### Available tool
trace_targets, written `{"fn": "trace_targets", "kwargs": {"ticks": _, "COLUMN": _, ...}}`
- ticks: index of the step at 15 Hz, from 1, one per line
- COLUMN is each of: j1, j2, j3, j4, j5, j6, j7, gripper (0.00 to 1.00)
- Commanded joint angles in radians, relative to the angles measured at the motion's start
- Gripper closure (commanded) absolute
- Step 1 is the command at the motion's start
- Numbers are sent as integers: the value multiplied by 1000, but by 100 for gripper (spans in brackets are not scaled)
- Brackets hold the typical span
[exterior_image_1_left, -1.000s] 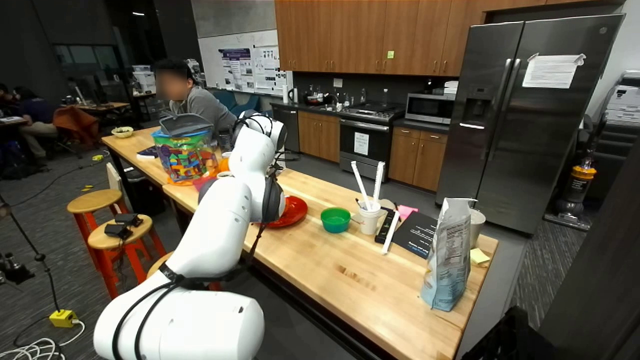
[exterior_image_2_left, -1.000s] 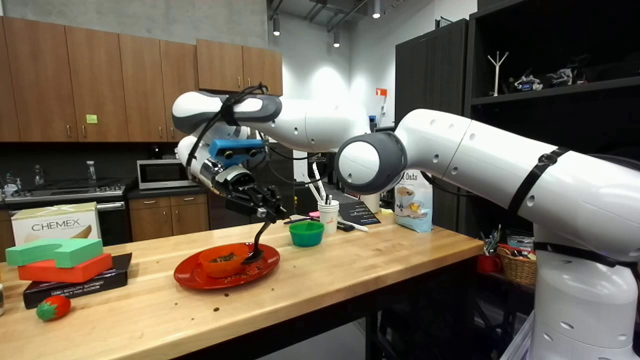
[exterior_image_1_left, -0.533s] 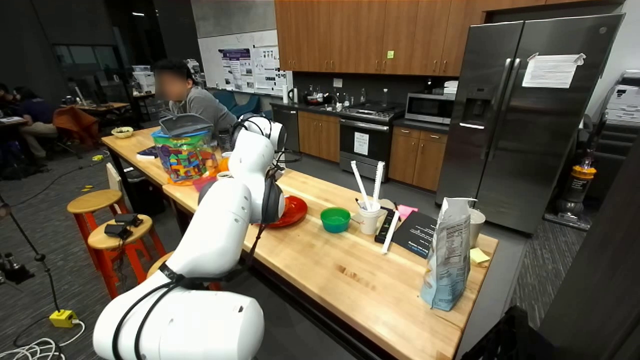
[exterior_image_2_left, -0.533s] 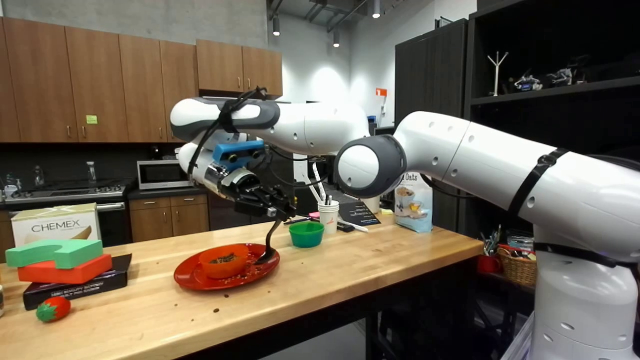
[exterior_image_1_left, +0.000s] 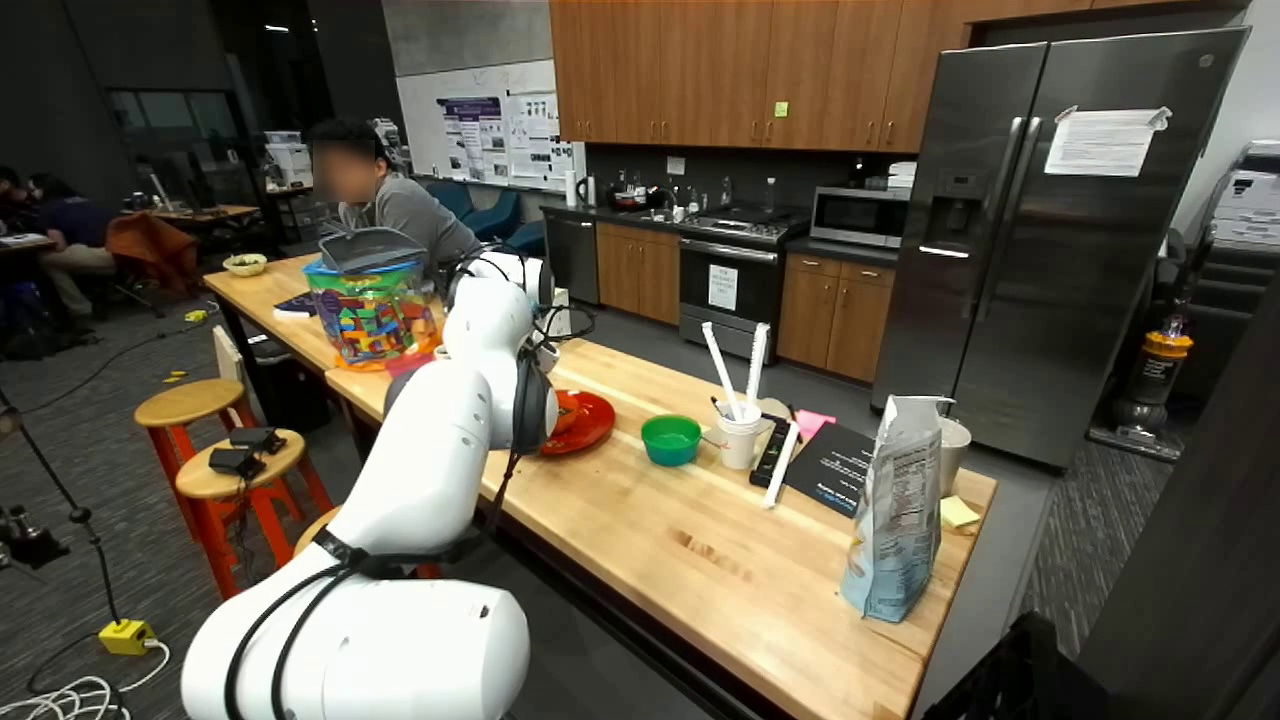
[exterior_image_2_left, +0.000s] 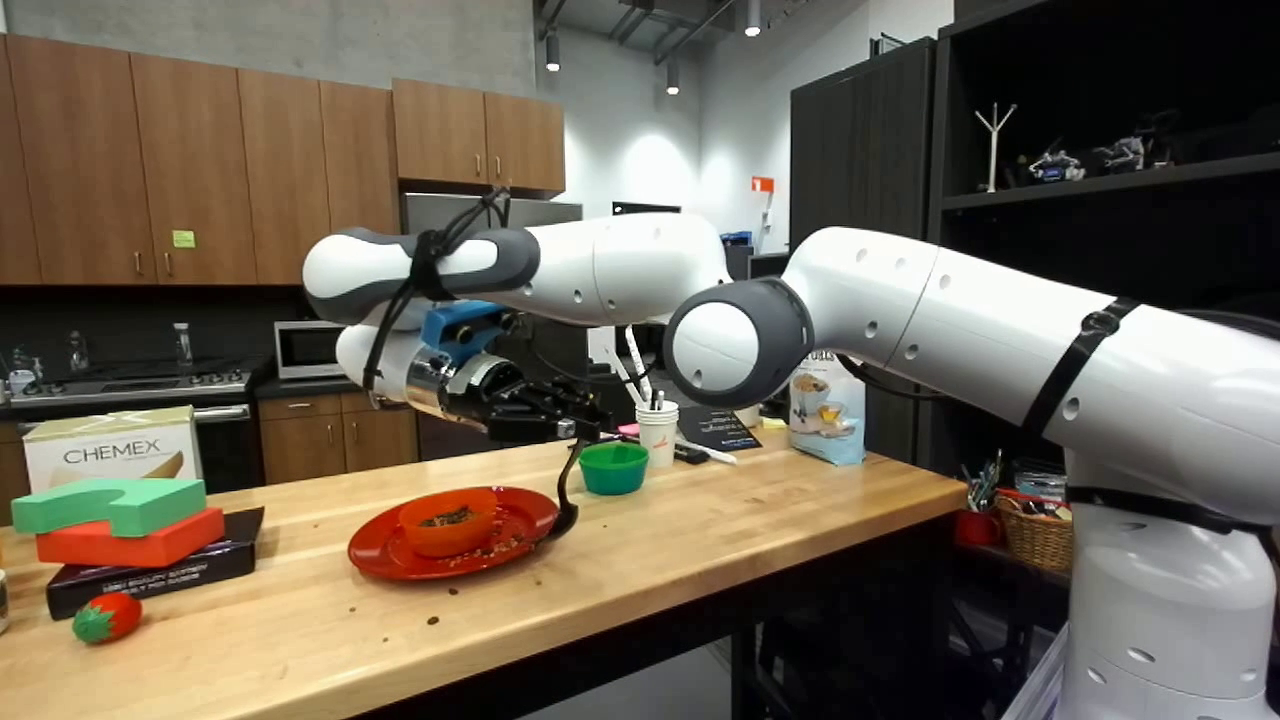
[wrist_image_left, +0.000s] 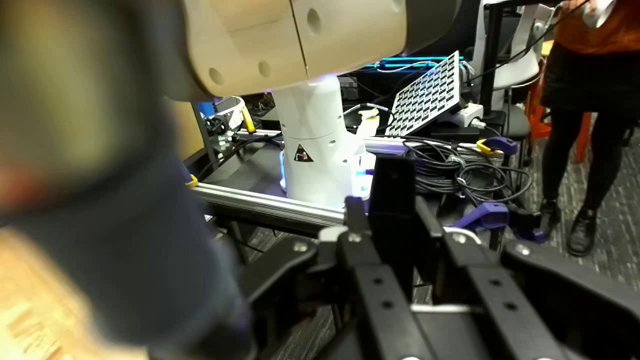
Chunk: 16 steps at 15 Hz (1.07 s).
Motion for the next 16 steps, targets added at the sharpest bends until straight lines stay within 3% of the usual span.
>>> {"fn": "trace_targets", "kwargs": {"ticks": 1, "j1": 23, "j2": -29, "j3": -20, "j4": -56, "j5": -68, "j6": 1, "j7": -62, "gripper": 94}}
{"fn": "trace_targets", "kwargs": {"ticks": 5, "j1": 7, "j2": -17, "j3": -18, "j4": -8, "j5": -11, "j6": 27, "j7": 12, "gripper": 94}}
{"fn": "trace_targets", "kwargs": {"ticks": 12, "j1": -83, "j2": -62, "j3": 4, "j4": 55, "j5": 274, "j6": 146, "j7": 255, "gripper": 94}}
{"fn": "trace_targets", "kwargs": {"ticks": 16, "j1": -107, "j2": -101, "j3": 31, "j4": 33, "j5": 300, "j6": 237, "j7": 298, "gripper": 94}}
